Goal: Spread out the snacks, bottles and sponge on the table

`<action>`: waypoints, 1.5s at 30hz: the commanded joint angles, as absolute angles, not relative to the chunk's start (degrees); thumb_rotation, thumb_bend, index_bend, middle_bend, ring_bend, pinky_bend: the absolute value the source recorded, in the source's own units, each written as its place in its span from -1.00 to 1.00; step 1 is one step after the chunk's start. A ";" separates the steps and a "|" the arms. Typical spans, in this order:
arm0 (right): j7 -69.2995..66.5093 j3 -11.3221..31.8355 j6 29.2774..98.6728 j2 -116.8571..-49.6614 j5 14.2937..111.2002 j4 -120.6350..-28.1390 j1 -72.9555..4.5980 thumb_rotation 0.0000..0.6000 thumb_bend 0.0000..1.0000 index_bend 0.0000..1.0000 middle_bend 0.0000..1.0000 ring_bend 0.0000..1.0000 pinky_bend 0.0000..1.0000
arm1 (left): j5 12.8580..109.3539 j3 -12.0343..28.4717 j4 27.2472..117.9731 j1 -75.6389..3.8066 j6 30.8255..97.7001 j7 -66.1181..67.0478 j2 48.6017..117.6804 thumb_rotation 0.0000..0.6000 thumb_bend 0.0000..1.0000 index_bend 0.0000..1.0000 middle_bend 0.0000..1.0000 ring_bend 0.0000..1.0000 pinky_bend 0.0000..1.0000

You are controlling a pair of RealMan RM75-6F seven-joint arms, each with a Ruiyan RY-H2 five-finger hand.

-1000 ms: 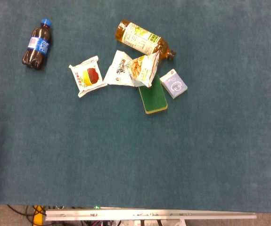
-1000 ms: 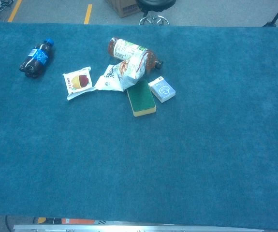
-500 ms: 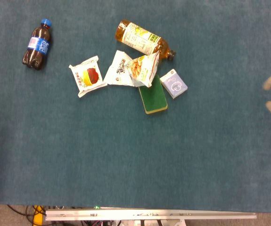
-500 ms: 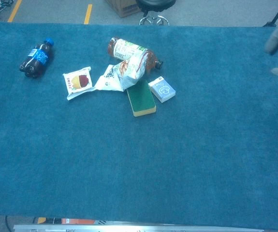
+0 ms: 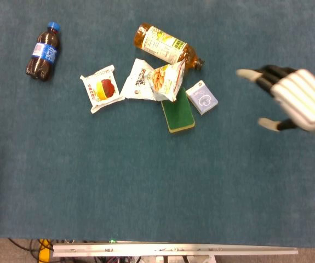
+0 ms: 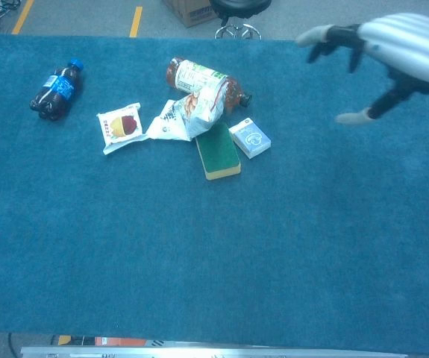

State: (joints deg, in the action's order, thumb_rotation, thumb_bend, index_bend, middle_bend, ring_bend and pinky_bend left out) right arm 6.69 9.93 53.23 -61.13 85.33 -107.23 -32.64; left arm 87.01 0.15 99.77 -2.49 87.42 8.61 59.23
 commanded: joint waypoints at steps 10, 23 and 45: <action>23.01 14.07 43.98 -75.01 70.36 -99.77 -46.63 1.00 -0.76 -0.80 -0.51 -0.62 -0.28 | 86.90 -0.19 99.53 -1.05 88.72 6.95 58.73 1.00 -0.06 -0.52 -0.44 -0.54 -0.65; 34.90 13.68 42.70 -88.79 57.49 -86.81 -57.87 1.00 -0.76 -0.80 -0.51 -0.62 -0.29 | 86.74 -0.51 98.64 0.27 89.53 4.76 58.11 1.00 -0.06 -0.52 -0.45 -0.54 -0.65; 44.82 9.82 43.78 -99.40 42.71 -73.23 -67.14 1.00 -0.66 -0.09 -0.21 -0.41 -0.07 | 85.71 0.03 97.21 0.68 88.88 2.70 58.07 1.00 -0.06 -0.52 -0.45 -0.54 -0.65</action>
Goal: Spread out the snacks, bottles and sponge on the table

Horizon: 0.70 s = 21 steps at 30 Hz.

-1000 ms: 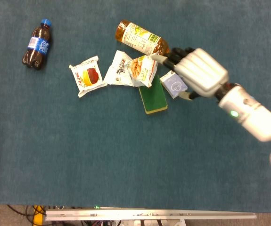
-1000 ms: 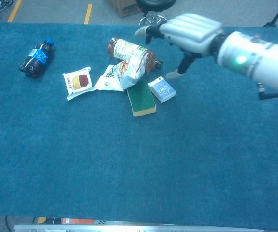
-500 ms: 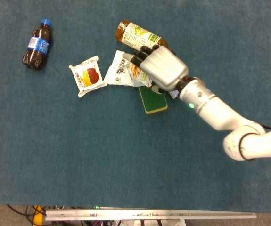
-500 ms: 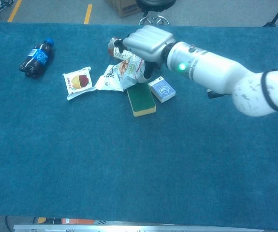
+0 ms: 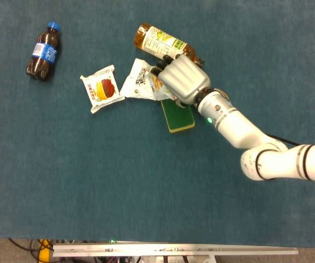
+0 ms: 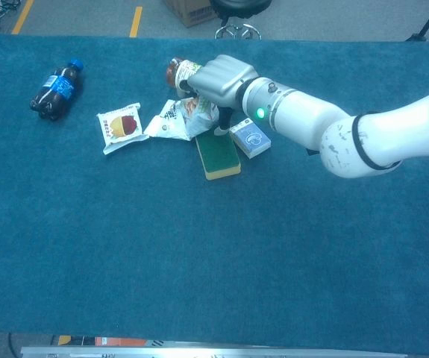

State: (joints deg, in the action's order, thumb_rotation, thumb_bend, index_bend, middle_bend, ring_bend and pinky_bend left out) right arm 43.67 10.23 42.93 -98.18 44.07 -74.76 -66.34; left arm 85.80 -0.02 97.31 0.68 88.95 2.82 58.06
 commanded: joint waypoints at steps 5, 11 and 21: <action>44.23 10.26 44.46 -100.38 41.05 -72.18 -67.50 1.00 -0.53 0.28 0.06 -0.11 0.24 | 85.63 0.06 96.87 0.86 88.94 2.30 58.10 1.00 -0.06 -0.52 -0.45 -0.54 -0.65; 41.34 10.91 46.83 -98.14 43.85 -76.34 -66.38 1.00 -0.52 0.30 0.07 -0.05 0.28 | 85.31 0.19 96.59 0.91 88.73 2.16 58.25 1.00 -0.06 -0.52 -0.45 -0.54 -0.65; 31.50 11.58 53.19 -90.70 57.53 -91.15 -61.44 1.00 -0.52 0.30 0.07 -0.04 0.28 | 85.32 0.25 96.39 0.67 88.14 2.60 58.61 1.00 -0.06 -0.52 -0.45 -0.54 -0.65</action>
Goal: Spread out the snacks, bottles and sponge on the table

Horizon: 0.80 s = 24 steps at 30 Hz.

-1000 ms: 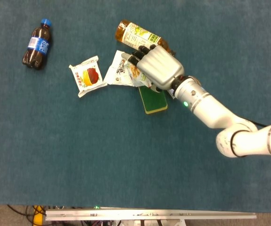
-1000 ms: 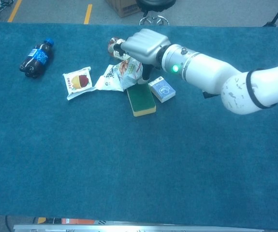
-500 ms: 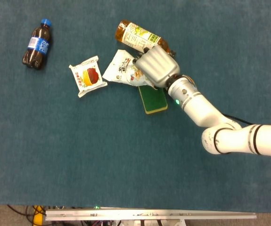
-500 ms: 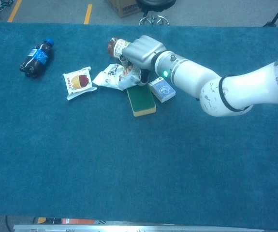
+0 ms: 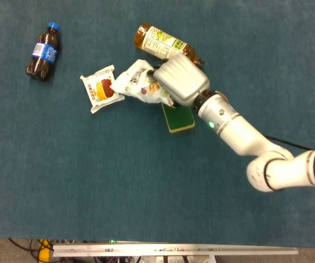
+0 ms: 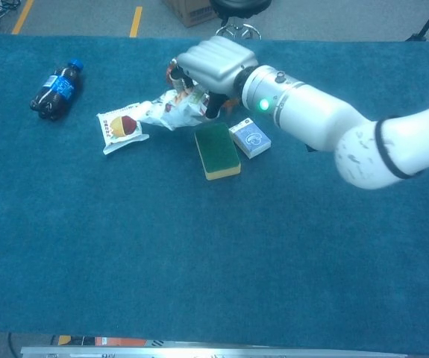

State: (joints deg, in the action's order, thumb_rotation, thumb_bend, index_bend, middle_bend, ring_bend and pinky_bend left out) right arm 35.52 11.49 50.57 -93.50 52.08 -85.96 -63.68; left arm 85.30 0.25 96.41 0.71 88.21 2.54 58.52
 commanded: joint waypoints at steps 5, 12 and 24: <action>29.42 9.55 52.93 -89.15 63.39 -96.53 -60.47 1.00 -0.53 0.30 0.07 -0.04 0.28 | 85.40 0.27 96.45 0.64 88.10 2.83 58.83 1.00 -0.06 -0.52 -0.45 -0.54 -0.65; 29.20 6.11 51.28 -88.11 69.52 -101.92 -60.03 1.00 -0.53 0.30 0.07 -0.04 0.28 | 85.23 0.25 96.38 1.06 88.55 2.70 58.78 1.00 -0.06 -0.52 -0.45 -0.54 -0.65; 33.11 0.75 50.71 -87.27 74.93 -105.96 -58.01 1.00 -0.53 0.30 0.07 -0.04 0.28 | 85.47 0.14 95.69 1.43 88.86 2.03 59.15 1.00 -0.06 -0.52 -0.45 -0.54 -0.65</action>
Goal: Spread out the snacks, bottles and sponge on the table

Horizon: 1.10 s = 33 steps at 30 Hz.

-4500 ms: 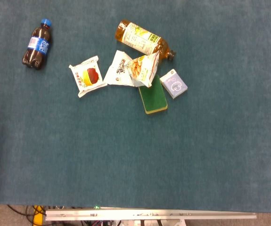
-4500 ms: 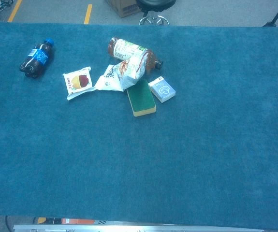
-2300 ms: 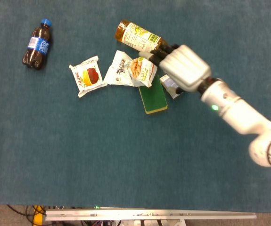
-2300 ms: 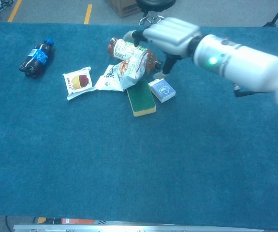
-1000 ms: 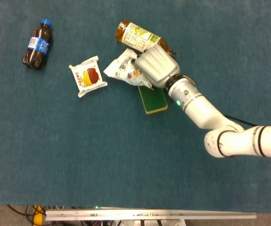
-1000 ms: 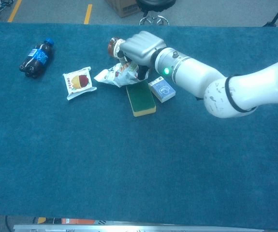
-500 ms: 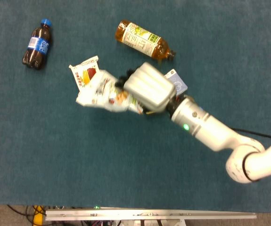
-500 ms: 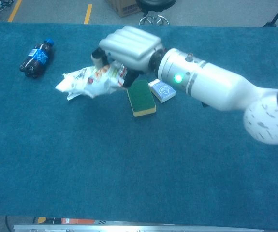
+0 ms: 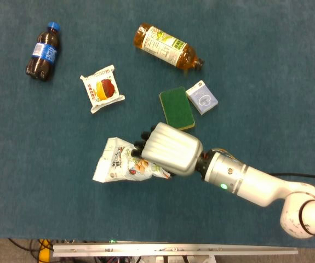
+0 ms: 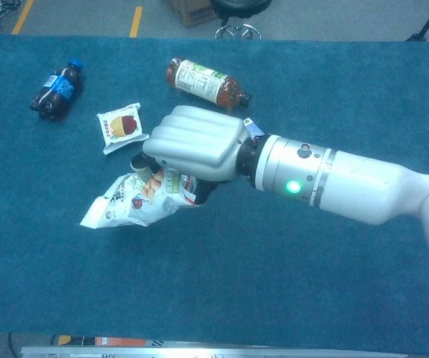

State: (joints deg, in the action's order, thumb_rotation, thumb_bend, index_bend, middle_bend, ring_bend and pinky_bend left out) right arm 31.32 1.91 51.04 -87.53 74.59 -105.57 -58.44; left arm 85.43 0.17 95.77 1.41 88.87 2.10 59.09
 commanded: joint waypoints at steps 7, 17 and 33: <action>33.19 -0.66 48.95 -85.74 74.69 -107.53 -57.34 1.00 -0.69 -0.39 -0.10 -0.14 0.10 | 85.08 0.38 95.30 1.56 88.97 1.81 59.29 1.00 -0.06 -0.52 -0.45 -0.54 -0.65; 34.54 -1.25 48.85 -82.82 74.26 -109.68 -56.23 1.00 -0.76 -0.99 -0.42 -0.39 -0.12 | 85.16 0.68 95.24 1.20 88.62 1.97 59.47 1.00 -0.06 -0.52 -0.45 -0.54 -0.65; 27.32 -1.02 59.16 -70.20 80.83 -115.40 -48.05 1.00 -0.76 -1.00 -0.43 -0.41 -0.12 | 90.71 2.05 97.28 -7.53 80.11 2.94 57.34 1.00 -0.06 -0.52 -0.45 -0.54 -0.65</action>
State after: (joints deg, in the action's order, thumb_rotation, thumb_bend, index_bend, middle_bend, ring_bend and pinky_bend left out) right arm 27.48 -1.11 57.72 -71.81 80.47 -114.96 -49.36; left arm 89.48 1.96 96.97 -6.15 81.50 3.22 57.52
